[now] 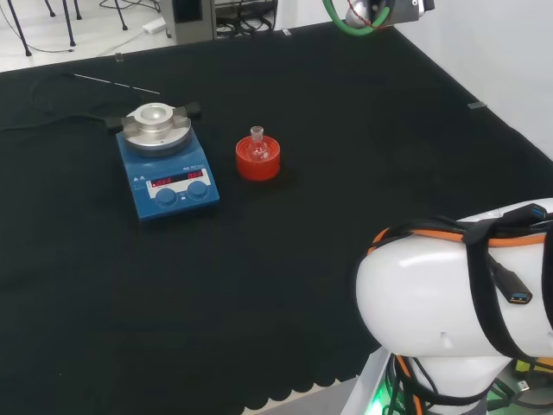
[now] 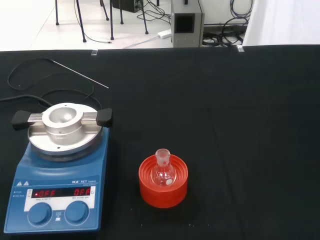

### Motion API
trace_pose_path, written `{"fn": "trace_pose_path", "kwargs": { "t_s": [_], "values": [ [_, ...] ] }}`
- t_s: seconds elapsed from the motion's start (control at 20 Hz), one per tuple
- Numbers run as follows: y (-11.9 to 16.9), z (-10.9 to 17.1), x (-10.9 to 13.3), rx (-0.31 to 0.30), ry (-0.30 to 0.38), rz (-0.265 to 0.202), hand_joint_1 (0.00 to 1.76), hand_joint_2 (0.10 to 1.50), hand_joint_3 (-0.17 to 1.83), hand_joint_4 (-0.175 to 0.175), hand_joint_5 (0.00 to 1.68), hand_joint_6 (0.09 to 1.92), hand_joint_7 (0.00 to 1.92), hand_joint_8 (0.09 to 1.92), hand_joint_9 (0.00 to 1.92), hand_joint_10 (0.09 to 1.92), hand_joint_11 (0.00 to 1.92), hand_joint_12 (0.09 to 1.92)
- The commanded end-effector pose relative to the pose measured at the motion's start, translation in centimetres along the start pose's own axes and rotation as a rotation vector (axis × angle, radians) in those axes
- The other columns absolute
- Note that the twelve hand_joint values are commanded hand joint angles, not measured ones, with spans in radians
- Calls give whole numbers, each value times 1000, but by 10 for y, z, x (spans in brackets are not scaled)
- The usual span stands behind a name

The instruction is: Pick up the round-bottom flask.

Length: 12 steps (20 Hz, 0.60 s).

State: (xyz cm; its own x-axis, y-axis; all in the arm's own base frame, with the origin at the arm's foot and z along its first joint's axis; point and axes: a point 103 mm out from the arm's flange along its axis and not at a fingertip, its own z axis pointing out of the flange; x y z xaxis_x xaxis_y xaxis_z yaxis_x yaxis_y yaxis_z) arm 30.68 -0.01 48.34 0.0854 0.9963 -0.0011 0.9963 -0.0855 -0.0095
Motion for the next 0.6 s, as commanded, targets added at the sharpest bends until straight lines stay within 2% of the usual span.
{"fn": "trace_pose_path", "kwargs": {
  "t_s": [0.05, 0.1, 0.2, 0.6],
  "values": [
    [-50, -75, 7, -83, -115, 21, 197, 1117, 542, -15, 336, 87, 143, 522, 247, 600, 0, 1095],
    [-53, -79, 7, -84, -122, 24, 109, 1211, 449, -13, 323, 87, 145, 504, 238, 592, 0, 1079],
    [-51, -79, 5, -82, -123, 26, 42, 1290, 359, -12, 314, 87, 150, 486, 233, 584, 0, 1067],
    [-38, -70, -6, -57, -87, 27, 31, 1309, 310, -12, 307, 87, 153, 476, 233, 581, 0, 1061]
  ]
}}
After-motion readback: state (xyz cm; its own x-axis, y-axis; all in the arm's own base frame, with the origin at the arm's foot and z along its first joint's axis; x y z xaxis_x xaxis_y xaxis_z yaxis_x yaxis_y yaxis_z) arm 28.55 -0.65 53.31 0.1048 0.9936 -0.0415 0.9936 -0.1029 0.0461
